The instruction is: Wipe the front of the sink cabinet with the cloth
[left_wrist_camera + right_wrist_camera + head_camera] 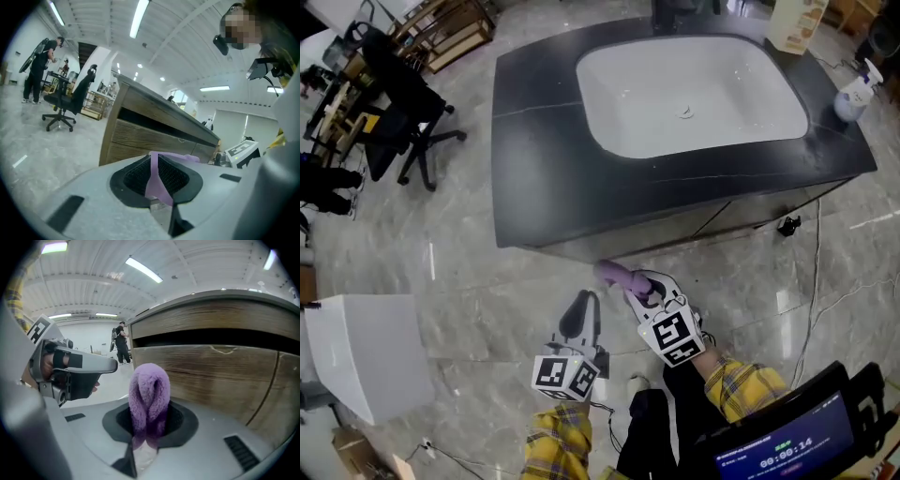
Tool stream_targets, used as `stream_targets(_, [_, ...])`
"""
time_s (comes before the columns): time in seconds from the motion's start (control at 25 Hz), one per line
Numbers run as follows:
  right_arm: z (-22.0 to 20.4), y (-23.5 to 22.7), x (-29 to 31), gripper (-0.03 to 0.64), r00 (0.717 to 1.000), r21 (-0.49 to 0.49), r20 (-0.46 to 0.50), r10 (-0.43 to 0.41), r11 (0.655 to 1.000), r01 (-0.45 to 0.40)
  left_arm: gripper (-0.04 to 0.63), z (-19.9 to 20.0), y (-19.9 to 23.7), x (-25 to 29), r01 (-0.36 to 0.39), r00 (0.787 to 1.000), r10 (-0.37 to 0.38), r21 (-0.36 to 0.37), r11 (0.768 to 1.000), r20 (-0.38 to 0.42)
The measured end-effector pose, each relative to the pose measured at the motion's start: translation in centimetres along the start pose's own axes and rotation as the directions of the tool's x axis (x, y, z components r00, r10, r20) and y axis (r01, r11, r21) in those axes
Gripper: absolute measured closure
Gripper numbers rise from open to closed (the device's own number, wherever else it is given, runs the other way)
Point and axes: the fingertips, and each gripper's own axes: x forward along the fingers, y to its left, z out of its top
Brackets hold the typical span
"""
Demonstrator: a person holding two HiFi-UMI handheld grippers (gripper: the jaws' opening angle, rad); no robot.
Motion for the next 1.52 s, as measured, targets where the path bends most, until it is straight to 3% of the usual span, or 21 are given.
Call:
stream_targets(0.24, [1.7,4.3,4.9,0.551,0.996,-0.062,0.02,0.085,0.995,-0.084,0.551,-0.5,5.3,-3.6,-0.114,0.993,0.115,-0.047,0.992,0.017])
stream_targets(0.64, [1.0,4.4,9.8,0.551,0.992,-0.146,0.025,0.127,0.982,-0.122,0.551,-2.2,8.2,-2.0,-0.132,0.99,0.135,-0.076,0.988,0.042])
stream_targets(1.0, [0.5,0.7,9.6,0.551,0.995,-0.094,0.039,0.095,0.991,-0.091,0.557,-2.6,7.3,1.8,-0.089,0.996,0.089,-0.037,0.995,-0.001])
stream_targets(1.52, [-1.1,-7.1,4.2,0.549,0.998,0.022,0.047,-0.048,0.999,0.047,0.557,-2.9,0.7,7.6,0.037,0.998,-0.037,-0.002,0.999,-0.054])
